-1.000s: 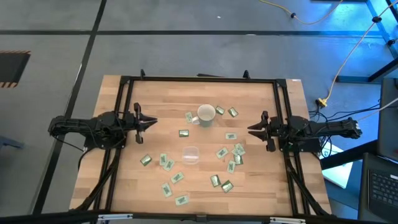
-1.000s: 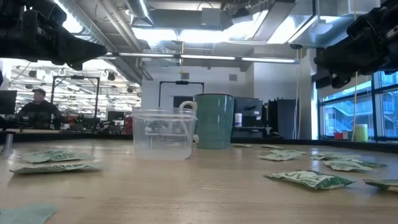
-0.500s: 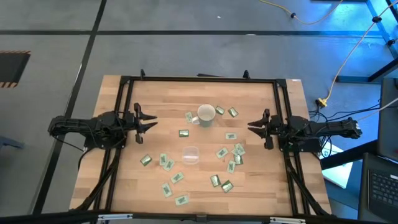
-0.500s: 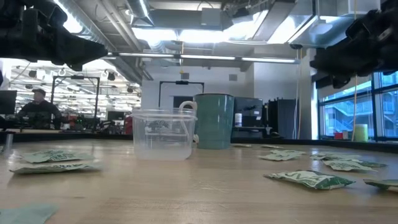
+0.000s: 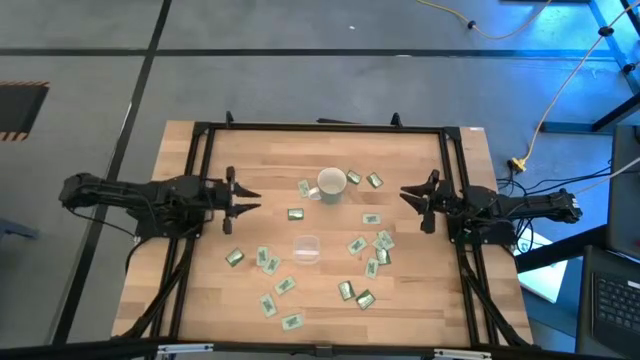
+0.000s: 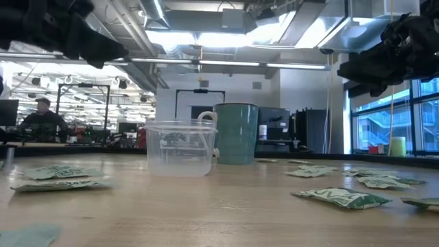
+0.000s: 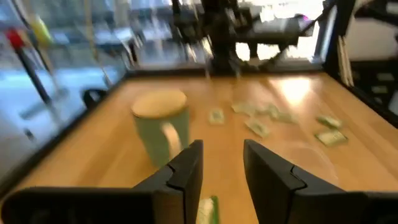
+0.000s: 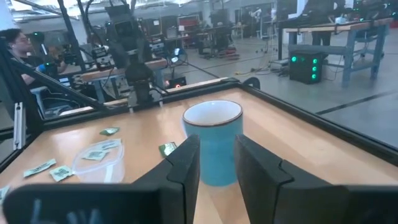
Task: Pick and place Stevia / Truvia into bins
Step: Put the green stevia packet into the transparent bin
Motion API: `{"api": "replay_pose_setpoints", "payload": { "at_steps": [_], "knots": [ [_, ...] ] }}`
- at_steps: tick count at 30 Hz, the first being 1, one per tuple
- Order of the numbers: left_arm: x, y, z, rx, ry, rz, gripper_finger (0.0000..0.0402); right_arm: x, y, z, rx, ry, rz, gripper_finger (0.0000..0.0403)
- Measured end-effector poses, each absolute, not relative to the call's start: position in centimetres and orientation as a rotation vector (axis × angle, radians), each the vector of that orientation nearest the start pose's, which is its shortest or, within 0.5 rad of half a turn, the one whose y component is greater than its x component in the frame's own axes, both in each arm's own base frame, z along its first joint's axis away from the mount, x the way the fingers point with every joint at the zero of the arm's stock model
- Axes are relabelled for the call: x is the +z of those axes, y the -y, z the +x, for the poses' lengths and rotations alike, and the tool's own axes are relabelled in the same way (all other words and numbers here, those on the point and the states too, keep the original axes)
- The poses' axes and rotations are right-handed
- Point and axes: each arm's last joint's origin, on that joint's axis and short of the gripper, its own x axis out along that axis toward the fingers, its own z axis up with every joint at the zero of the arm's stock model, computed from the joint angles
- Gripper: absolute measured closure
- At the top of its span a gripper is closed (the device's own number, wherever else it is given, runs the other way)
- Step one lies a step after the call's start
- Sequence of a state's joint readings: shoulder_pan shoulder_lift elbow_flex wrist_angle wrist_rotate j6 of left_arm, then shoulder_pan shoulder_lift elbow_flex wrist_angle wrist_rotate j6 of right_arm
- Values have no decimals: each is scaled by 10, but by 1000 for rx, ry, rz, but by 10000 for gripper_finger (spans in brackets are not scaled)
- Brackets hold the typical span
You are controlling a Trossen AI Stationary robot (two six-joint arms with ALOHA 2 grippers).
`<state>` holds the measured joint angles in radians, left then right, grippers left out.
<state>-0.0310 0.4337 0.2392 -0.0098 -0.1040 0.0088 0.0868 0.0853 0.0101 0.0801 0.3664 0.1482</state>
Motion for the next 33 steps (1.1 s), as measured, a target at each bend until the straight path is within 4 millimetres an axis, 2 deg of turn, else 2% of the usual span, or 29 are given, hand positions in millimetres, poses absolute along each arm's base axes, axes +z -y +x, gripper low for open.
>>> {"api": "replay_pose_setpoints", "payload": {
  "at_steps": [3, 9, 13, 16, 25, 33],
  "knots": [
    [216, 4, 139, 15, -392, -29, 295, 168, 2, 101, -278, 31, 150, 301],
    [232, 11, 157, 11, -837, -176, 293, 168, 2, 101, -278, 32, 154, 301],
    [228, 22, 162, 4, -1150, -384, 297, 168, 2, 101, -278, 32, 156, 301],
    [216, 32, 162, 39, -1323, -503, 301, 168, 2, 101, -278, 31, 155, 301],
    [182, 62, 167, 101, -1555, -454, 315, 168, 2, 101, -278, 31, 157, 301],
    [155, 79, 184, 113, -1548, -280, 319, 168, 2, 101, -278, 31, 156, 301]
  ]
}}
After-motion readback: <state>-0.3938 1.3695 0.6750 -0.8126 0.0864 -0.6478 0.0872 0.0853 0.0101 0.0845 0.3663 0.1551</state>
